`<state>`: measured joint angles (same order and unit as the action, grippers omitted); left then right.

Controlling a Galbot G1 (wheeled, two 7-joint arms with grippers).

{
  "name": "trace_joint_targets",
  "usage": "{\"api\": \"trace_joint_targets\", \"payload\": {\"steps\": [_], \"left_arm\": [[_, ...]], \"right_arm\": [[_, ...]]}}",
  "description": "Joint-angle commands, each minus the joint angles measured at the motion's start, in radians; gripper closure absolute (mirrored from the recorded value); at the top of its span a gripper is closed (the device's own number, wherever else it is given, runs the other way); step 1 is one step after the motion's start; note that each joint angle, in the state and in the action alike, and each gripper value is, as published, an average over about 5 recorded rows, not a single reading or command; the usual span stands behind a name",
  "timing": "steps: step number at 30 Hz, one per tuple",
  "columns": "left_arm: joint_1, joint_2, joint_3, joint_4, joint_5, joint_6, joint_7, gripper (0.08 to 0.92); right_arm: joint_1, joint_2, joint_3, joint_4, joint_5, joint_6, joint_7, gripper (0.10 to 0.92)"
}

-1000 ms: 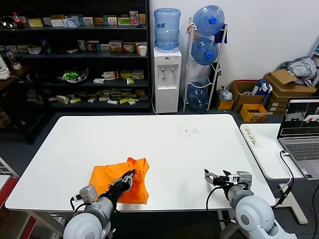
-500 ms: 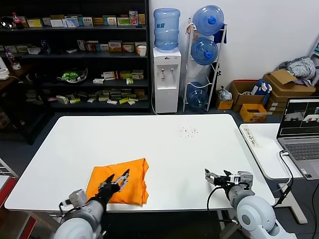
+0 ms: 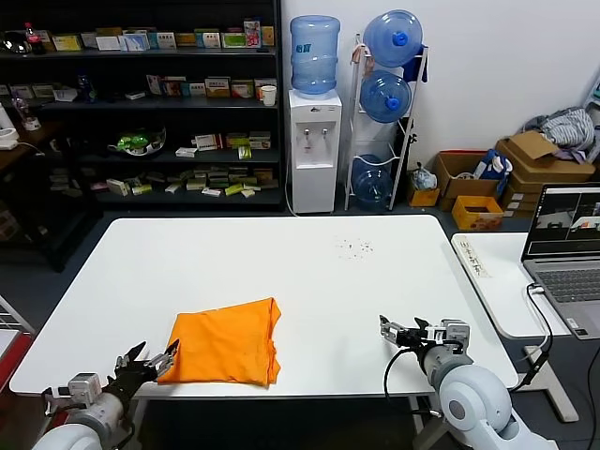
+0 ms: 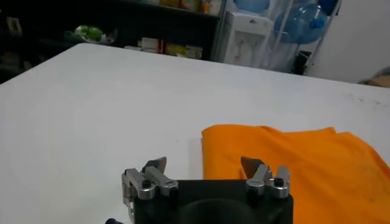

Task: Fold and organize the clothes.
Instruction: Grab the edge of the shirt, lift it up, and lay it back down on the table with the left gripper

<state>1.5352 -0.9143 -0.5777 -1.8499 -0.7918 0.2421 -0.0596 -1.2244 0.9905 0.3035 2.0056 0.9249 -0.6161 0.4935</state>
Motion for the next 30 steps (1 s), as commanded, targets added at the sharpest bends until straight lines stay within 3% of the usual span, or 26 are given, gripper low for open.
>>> {"api": "trace_joint_targets", "payload": {"steps": [1, 12, 26, 30], "left_arm": [[-0.043, 0.088, -0.013, 0.068, -0.055, 0.012, 0.095, 0.177], [-0.076, 0.121, 0.034, 0.047, -0.122, 0.104, 0.074, 0.177], [-0.102, 0.147, 0.1, 0.064, -0.109, 0.111, 0.066, 0.177], [-0.114, 0.14, 0.115, 0.067, -0.101, 0.111, 0.062, 0.233]], "right_arm": [[-0.01, -0.003, 0.01, 0.002, 0.0, 0.001, -0.002, 0.203], [-0.009, 0.002, 0.006, 0.001, -0.002, 0.001, -0.003, 0.203], [-0.012, 0.0, 0.008, 0.001, -0.002, 0.0, -0.002, 0.203], [-0.014, -0.001, 0.01, 0.002, -0.002, 0.0, -0.002, 0.203]]}}
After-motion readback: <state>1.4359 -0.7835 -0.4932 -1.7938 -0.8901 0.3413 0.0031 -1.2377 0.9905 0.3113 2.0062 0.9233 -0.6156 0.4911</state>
